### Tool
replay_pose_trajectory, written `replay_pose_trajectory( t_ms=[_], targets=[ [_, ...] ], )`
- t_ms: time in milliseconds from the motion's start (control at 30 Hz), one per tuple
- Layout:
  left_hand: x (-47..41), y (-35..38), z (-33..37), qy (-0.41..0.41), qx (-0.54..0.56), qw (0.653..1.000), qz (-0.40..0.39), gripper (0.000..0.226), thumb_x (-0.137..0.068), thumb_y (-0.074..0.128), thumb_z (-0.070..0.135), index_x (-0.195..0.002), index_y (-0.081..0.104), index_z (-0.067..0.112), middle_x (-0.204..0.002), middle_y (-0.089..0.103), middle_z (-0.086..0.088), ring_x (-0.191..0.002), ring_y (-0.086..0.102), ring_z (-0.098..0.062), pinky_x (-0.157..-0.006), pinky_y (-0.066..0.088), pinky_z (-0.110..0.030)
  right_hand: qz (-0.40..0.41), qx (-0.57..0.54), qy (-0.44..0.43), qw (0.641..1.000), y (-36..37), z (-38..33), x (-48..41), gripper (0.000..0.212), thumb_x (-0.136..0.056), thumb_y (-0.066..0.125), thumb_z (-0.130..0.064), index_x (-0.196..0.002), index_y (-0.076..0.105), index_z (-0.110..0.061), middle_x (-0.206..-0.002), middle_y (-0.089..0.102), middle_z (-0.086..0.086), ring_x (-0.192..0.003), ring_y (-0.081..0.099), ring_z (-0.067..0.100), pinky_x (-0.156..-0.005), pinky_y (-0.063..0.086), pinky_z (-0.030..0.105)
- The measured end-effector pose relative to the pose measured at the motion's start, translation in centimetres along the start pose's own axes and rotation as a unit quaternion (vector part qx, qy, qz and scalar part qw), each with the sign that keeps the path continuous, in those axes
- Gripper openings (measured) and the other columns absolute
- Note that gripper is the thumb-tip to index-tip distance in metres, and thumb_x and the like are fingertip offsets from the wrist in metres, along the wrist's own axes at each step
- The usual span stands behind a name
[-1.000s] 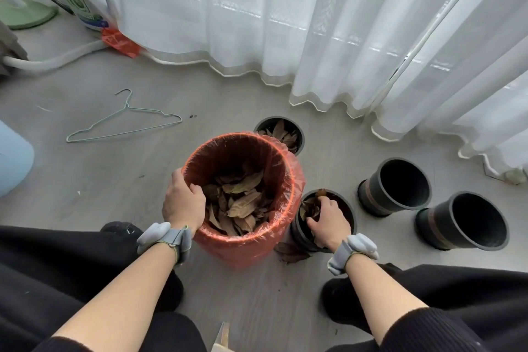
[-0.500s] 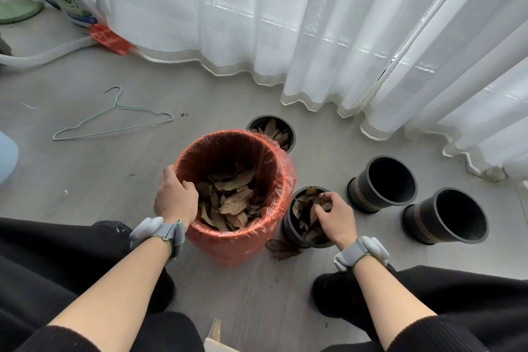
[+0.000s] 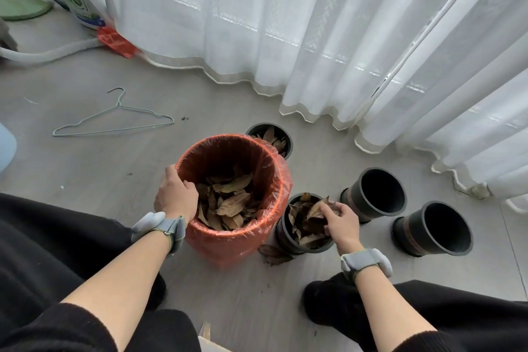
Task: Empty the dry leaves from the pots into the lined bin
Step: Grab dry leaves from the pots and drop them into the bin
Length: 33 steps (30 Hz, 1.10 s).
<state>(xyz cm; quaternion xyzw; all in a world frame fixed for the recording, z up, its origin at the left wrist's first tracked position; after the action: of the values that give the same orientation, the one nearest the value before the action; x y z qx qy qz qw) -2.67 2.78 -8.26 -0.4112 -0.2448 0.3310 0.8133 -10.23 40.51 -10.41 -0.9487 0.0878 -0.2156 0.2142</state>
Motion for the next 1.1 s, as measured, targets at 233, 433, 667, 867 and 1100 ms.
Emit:
replay_pose_trajectory(
  t_ms=[233, 433, 667, 867, 1100],
  targets=[
    [-0.2, -0.2, -0.2, -0.003, 0.008, 1.0, 0.01, 0.035, -0.091, 0.049, 0.016, -0.124, 0.042, 0.011, -0.113, 0.058, -0.021, -0.093, 0.057, -0.046, -0.07, 0.041, -0.043, 0.026, -0.021, -0.029, 0.999, -0.7, -1.8, -0.5, 0.026, -0.086, 0.073, -0.03, -0.105, 0.065, -0.014, -0.089, 0.067, -0.007, -0.084, 0.064, 0.012, -0.084, 0.055, 0.034],
    [-0.2, -0.1, -0.1, -0.003, 0.007, 1.0, 0.003, 0.035, -0.09, 0.048, 0.017, -0.123, 0.04, 0.01, -0.111, 0.058, -0.023, -0.091, 0.057, -0.046, -0.071, 0.043, -0.045, 0.017, -0.01, -0.067, 0.998, -1.7, -4.2, -0.1, 0.029, -0.086, 0.072, -0.034, -0.105, 0.066, -0.014, -0.097, 0.07, 0.001, -0.093, 0.067, 0.018, -0.087, 0.054, 0.036],
    [0.0, -0.3, 0.1, -0.002, 0.012, 1.0, 0.0, 0.036, -0.091, 0.048, 0.017, -0.126, 0.04, 0.01, -0.115, 0.057, -0.022, -0.094, 0.057, -0.046, -0.074, 0.044, -0.045, -0.041, -0.144, -0.086, 0.985, -0.2, -11.0, 2.4, 0.016, -0.087, 0.071, -0.033, -0.098, 0.067, -0.023, -0.086, 0.071, -0.005, -0.073, 0.064, 0.005, -0.061, 0.049, 0.022],
    [0.2, -0.3, 0.6, 0.006, 0.023, 1.0, -0.008, 0.037, -0.092, 0.047, 0.017, -0.128, 0.04, 0.01, -0.118, 0.056, -0.02, -0.096, 0.056, -0.044, -0.073, 0.042, -0.043, -0.234, -0.143, -0.143, 0.951, 6.5, -15.2, 6.4, 0.031, -0.086, 0.073, -0.033, -0.112, 0.064, -0.018, -0.096, 0.074, -0.001, -0.086, 0.071, 0.01, -0.065, 0.056, 0.021],
    [0.0, -0.5, -0.1, 0.007, 0.022, 1.0, -0.003, 0.037, -0.092, 0.048, 0.018, -0.128, 0.041, 0.012, -0.119, 0.056, -0.017, -0.097, 0.056, -0.042, -0.074, 0.042, -0.042, -0.107, 0.046, -0.156, 0.981, 5.8, -10.7, 2.7, 0.019, -0.092, 0.063, -0.033, -0.104, 0.065, -0.019, -0.099, 0.07, -0.003, -0.091, 0.068, 0.015, -0.082, 0.057, 0.035]
  ],
)
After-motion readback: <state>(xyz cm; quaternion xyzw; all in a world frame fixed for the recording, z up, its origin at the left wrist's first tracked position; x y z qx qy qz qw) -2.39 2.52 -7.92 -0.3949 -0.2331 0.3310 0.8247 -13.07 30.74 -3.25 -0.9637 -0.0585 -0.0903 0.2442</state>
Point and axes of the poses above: each hand's wrist, its own x-axis away from the middle knuckle, its own y-axis out of the palm, z = x × y, the point moved 4 cm from there along -x, towards the middle knuckle
